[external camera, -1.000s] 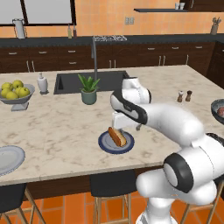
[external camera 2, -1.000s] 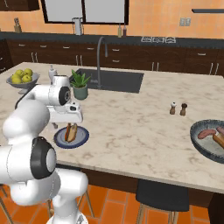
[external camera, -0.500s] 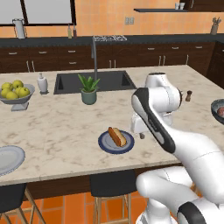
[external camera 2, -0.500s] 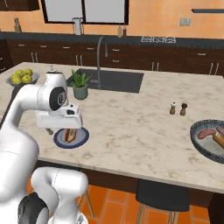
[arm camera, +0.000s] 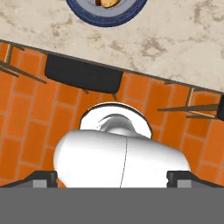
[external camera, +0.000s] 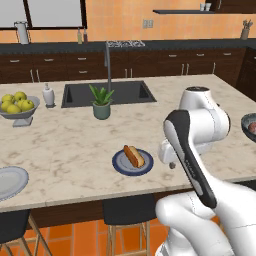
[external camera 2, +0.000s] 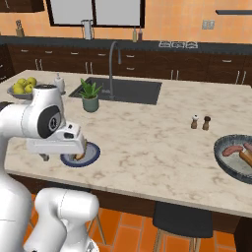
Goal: Place one bun and one sausage from the bowl on each plate.
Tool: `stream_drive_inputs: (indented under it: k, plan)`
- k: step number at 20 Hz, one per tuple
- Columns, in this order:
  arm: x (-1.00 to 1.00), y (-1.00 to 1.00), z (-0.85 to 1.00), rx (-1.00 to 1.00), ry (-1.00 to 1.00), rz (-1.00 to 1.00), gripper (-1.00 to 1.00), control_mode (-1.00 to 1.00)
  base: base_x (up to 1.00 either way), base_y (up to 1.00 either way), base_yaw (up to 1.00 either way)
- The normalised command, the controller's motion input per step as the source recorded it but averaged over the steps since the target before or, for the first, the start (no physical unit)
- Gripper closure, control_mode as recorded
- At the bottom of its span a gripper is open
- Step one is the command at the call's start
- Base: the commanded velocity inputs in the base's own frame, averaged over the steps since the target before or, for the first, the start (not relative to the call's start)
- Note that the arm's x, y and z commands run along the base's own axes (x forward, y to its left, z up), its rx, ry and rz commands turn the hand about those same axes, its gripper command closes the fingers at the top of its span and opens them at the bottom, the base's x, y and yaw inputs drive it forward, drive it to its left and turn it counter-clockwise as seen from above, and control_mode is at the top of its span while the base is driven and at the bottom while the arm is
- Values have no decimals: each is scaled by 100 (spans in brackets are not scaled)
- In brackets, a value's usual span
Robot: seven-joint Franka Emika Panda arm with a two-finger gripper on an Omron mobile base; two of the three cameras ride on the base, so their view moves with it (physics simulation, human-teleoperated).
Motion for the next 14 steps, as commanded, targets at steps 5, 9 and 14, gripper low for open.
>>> stream_drive_inputs:
  k: [5,9,14]
  plan:
    - [0,0,0,0,0,0,-100,-100,0,0,0]
    - [0,0,0,0,0,0,-100,100,-50,-34,-7]
    - [0,0,0,0,0,0,-100,100,-85,-84,-20]
